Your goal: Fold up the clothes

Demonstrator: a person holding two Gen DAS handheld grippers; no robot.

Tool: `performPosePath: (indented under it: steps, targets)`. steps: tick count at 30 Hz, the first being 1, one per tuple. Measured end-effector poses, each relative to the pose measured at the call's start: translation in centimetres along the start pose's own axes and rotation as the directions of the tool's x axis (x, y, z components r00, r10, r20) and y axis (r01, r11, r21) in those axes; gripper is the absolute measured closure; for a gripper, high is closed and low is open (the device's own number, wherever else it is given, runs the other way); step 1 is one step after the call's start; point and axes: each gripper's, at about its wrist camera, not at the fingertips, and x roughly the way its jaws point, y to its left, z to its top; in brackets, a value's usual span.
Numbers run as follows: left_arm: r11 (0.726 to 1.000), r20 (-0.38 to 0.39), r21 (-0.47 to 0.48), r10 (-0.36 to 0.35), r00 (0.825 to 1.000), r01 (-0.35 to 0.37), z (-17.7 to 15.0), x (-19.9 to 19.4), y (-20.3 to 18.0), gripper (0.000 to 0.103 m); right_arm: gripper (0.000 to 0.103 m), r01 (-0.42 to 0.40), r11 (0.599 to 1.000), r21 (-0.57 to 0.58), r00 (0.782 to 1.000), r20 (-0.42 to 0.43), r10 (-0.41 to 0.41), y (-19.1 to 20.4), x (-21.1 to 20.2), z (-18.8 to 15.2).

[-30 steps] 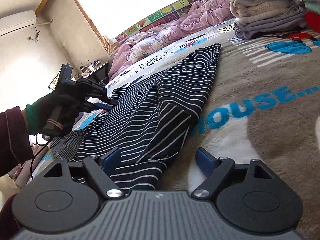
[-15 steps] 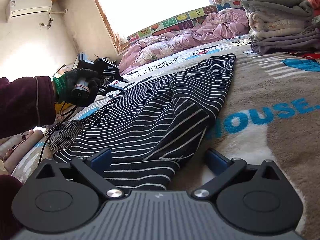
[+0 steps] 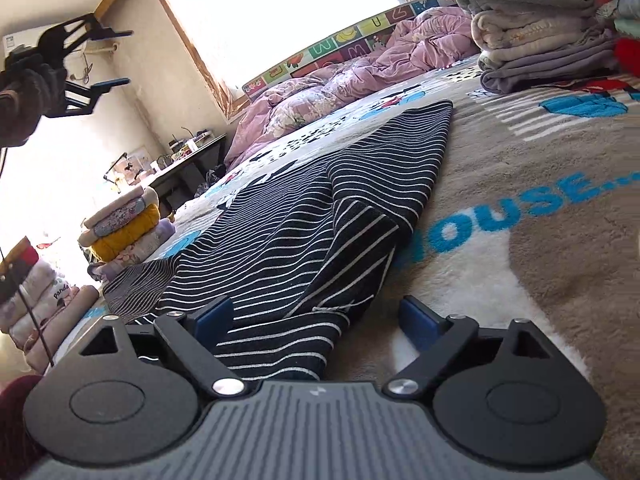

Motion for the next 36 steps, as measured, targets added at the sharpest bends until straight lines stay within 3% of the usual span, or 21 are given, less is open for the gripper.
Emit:
performPosePath:
  steps: [2, 6, 9, 11, 13, 14, 15, 16, 17, 18, 19, 23, 28, 33, 36]
  targets:
    - [1.0, 0.024, 0.02, -0.018, 1.0, 0.017, -1.0, -2.5, -1.2, 0.024, 0.024, -0.003, 0.999, 0.044, 1.0, 0.003, 0.003, -0.5, -0.5, 0.0]
    - [0.998, 0.068, 0.053, -0.05, 0.996, 0.046, -3.2, -7.2, -3.2, 0.023, 0.028, -0.004, 0.995, 0.104, 1.0, 0.003, 0.004, -1.2, -1.1, 0.2]
    - [0.998, 0.039, -0.064, -0.017, 0.999, 0.019, -7.3, -7.3, 0.4, 0.023, 0.028, 0.005, 0.994, 0.105, 1.0, -0.005, -0.004, -1.1, -1.4, 0.2]
    - [0.978, -0.029, -0.209, 0.01, 1.0, -0.016, -11.8, -5.5, 5.1, 0.023, 0.028, 0.013, 0.996, 0.092, 1.0, -0.016, -0.011, -0.9, -1.5, 0.1]
    - [0.937, -0.122, -0.347, -0.007, 0.992, -0.036, -16.6, -2.9, 10.2, 0.023, 0.028, 0.017, 0.996, 0.083, 1.0, -0.023, -0.015, -0.8, -1.6, 0.0]
    - [0.908, -0.18, -0.411, -0.001, 0.984, -0.075, -18.9, -1.7, 12.7, 0.023, 0.028, 0.018, 0.996, 0.082, 1.0, -0.026, -0.016, -0.8, -1.7, 0.0]
    - [0.869, -0.266, -0.466, 0.043, 0.963, -0.168, -21.3, -0.5, 15.2, 0.025, 0.028, 0.018, 0.996, 0.083, 0.999, -0.028, -0.016, -0.8, -1.8, 0.0]
    - [0.817, -0.35, -0.501, 0.11, 0.93, -0.286, -23.6, 0.2, 17.6, 0.033, 0.028, 0.019, 0.996, 0.087, 0.999, -0.029, -0.016, -0.8, -2.0, 0.0]
    - [0.769, -0.387, -0.513, 0.19, 0.902, -0.382, -25.3, -0.2, 19.1, 0.058, 0.028, 0.02, 0.995, 0.094, 0.999, -0.03, -0.017, -0.9, -2.2, 0.0]
    - [0.78, -0.334, -0.532, 0.163, 0.928, -0.329, -25.9, -1.0, 19.3, 0.048, 0.028, 0.021, 0.995, 0.101, 0.999, -0.029, -0.018, -1.0, -2.4, 0.0]
    - [0.798, -0.309, -0.526, 0.143, 0.94, -0.294, -25.9, -1.5, 18.9, 0.04, 0.028, 0.022, 0.993, 0.112, 0.999, -0.027, -0.019, -1.1, -2.7, 0.1]
    - [0.873, -0.291, -0.405, 0.159, 0.943, -0.272, -24.1, -1.8, 16.1, 0.036, 0.028, 0.019, 0.985, 0.172, 1.0, -0.022, -0.015, -1.9, -3.0, 0.2]
    - [0.901, -0.247, -0.394, 0.085, 0.965, -0.18, -23.8, -1.2, 14.3, 0.029, 0.028, 0.004, 0.958, 0.287, 1.0, -0.005, -0.002, -3.0, -2.8, 0.8]
    - [0.917, -0.279, -0.385, -0.003, 0.96, -0.109, -25.9, 2.3, 13.8, 0.026, 0.033, -0.021, 0.908, 0.418, 1.0, 0.012, 0.017, -5.4, -2.9, 1.2]
    - [0.956, -0.337, -0.272, 0.013, 0.941, -0.11, -27.8, 4.1, 13.2, 0.026, 0.033, -0.012, 0.892, 0.451, 1.0, 0.01, 0.008, -6.5, -1.9, 2.3]
